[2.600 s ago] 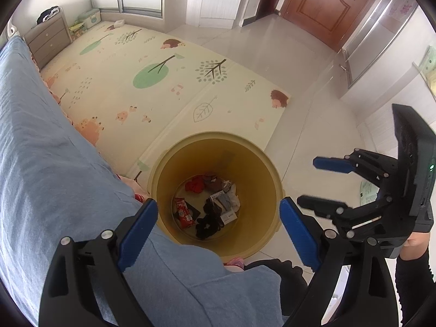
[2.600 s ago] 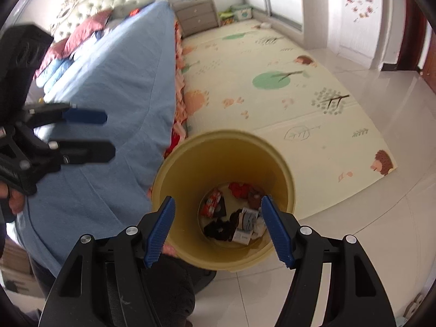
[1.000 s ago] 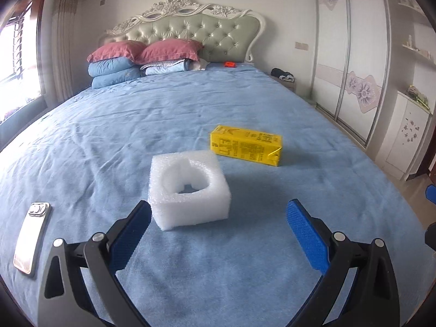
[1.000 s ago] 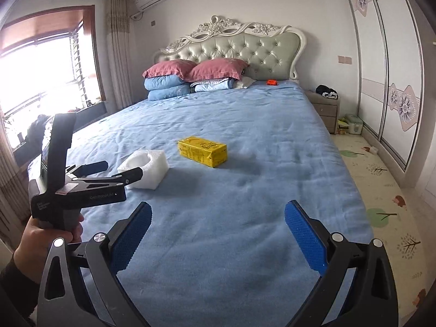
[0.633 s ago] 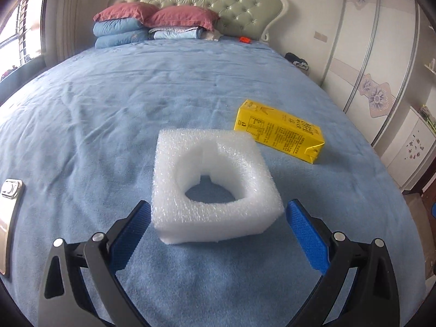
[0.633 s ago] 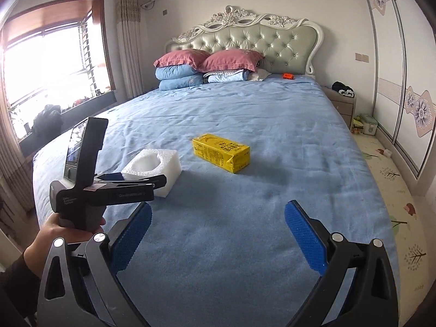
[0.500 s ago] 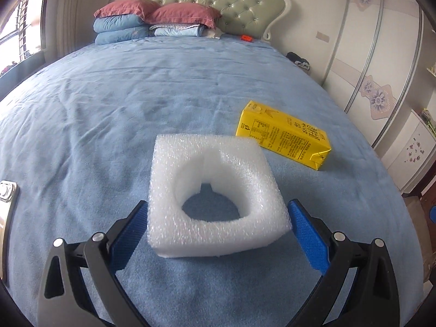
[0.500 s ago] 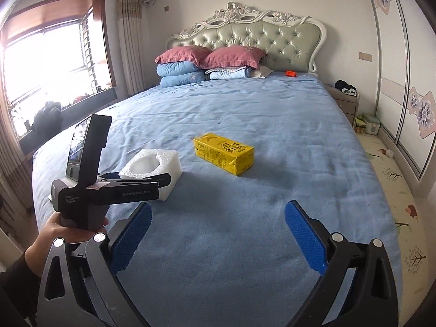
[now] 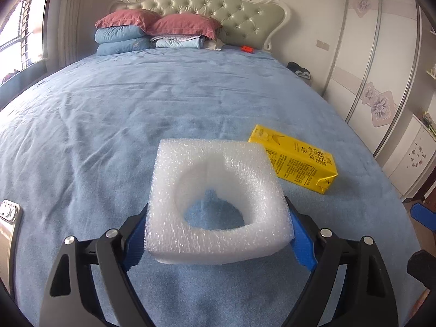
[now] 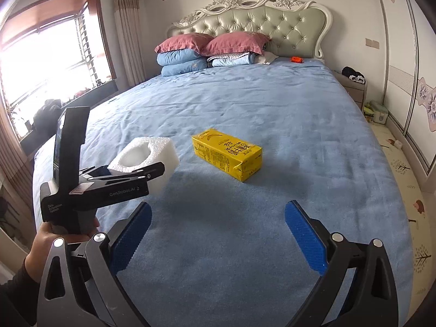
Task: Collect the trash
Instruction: 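Grasp the yellow milk carton with the right tool while the left tool holds the foam block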
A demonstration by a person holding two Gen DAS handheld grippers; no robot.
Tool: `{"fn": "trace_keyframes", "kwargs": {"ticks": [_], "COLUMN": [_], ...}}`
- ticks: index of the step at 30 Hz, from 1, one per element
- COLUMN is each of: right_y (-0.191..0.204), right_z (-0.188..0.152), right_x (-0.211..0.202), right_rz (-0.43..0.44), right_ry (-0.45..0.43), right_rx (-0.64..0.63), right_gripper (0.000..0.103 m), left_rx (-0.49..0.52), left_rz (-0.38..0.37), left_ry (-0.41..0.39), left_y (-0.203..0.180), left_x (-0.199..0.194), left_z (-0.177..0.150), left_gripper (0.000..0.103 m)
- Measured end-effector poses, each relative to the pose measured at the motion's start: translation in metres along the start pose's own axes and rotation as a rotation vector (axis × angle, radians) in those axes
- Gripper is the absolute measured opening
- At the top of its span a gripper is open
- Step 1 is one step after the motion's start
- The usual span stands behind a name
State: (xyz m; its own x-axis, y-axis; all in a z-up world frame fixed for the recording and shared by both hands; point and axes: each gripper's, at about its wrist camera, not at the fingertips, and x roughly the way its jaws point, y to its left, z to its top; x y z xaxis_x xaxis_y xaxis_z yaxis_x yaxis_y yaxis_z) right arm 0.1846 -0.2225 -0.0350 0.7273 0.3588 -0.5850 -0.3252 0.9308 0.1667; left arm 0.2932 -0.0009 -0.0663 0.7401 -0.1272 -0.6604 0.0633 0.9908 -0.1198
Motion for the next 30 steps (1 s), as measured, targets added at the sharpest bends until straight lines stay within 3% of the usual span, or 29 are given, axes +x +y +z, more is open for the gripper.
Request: {"fn": "trace_keyframes", "kwargs": {"ticks": [6,9,13,19,27,29,30], "right_y": [-0.006,-0.009,-0.008,-0.023,-0.022,-0.020,-0.019], "right_z": [0.022,0.035,0.048,0.053,0.061,0.062,0.062], "right_x": [0.036,0.058,0.086,0.136,0.158,0.160,0.162], "right_rz": [0.012,0.020,0.047,0.051,0.041,0.057,0.059], "right_ry": [0.040,0.052,0.074,0.204,0.195,0.192,0.196], "right_rx": [-0.033,-0.102,-0.222,-0.264,-0.301,-0.305,-0.310], "right_gripper": [0.095,0.095,0.095,0.095,0.095,0.092,0.077], "left_rx": [-0.042,-0.055,-0.057,-0.032,-0.020,-0.032,-0.037], "left_rz": [0.002,0.038,0.020,-0.011,-0.027,-0.026,-0.029], "left_ry": [-0.036,-0.074,-0.055,-0.050,-0.045,-0.034,-0.029], "left_y": [0.014,0.019,0.021,0.015,0.015,0.017,0.019], "left_x": [-0.002,-0.002,0.006,0.012,0.017,0.021,0.022], "left_z": [0.016,0.015,0.012,0.010,0.009,0.007,0.007], "left_gripper": [0.086,0.086,0.086,0.086,0.086,0.086,0.086]}}
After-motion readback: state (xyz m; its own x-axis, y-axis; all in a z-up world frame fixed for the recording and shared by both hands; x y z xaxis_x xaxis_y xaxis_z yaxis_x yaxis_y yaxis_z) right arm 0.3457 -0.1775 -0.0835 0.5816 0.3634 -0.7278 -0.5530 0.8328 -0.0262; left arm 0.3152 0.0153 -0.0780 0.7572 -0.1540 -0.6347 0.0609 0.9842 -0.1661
